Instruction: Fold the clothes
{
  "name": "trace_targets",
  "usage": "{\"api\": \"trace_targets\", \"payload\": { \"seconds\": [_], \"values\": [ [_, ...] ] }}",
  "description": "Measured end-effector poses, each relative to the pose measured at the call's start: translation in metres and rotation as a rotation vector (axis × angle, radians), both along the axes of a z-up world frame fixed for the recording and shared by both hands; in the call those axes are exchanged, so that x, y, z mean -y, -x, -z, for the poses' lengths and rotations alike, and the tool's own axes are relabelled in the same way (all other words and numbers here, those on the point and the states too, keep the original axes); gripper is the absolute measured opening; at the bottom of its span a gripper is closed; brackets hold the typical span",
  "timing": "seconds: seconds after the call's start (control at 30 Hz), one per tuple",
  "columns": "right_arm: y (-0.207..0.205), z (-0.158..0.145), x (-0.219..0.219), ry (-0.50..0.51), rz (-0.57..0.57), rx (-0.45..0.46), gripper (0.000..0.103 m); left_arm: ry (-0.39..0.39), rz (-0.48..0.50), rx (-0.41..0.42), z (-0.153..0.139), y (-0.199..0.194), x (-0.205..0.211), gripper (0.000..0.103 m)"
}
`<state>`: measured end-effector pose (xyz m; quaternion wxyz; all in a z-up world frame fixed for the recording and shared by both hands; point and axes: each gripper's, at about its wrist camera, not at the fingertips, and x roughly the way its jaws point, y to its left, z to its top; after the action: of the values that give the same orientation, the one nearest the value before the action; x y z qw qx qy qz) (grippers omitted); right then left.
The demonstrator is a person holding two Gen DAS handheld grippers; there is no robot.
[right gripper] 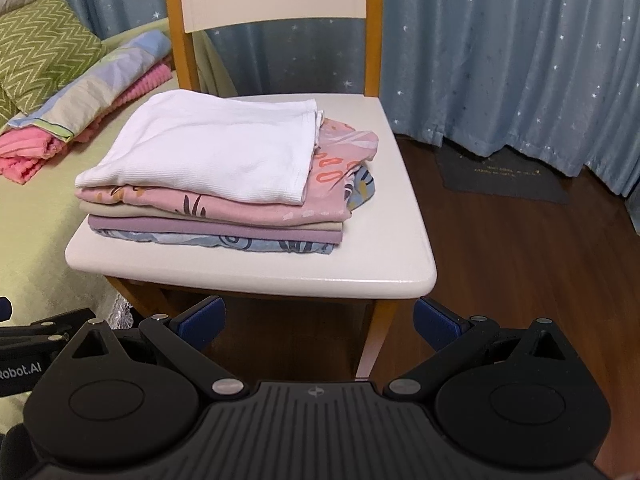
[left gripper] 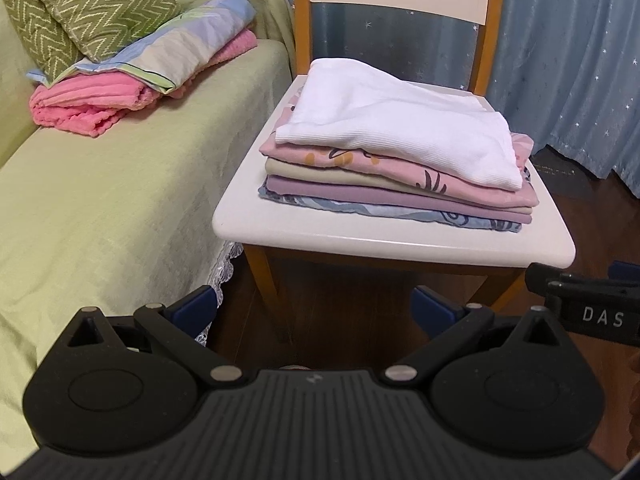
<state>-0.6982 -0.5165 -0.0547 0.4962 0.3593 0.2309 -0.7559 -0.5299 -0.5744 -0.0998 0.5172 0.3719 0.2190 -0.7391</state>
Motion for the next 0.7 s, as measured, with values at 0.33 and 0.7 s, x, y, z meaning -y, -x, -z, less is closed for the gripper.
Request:
{"api": "trace_targets", "payload": {
  "seconds": [0.33,0.7],
  "values": [
    [0.004,0.005,0.019,0.005,0.017,-0.004,0.103,-0.005,0.004,0.013,0.014,0.004,0.022,0.102],
    [0.003,0.014,0.032,-0.012,0.025,-0.011,0.103,-0.009,0.015,0.022,0.025,0.01,0.044,0.102]
  ]
}}
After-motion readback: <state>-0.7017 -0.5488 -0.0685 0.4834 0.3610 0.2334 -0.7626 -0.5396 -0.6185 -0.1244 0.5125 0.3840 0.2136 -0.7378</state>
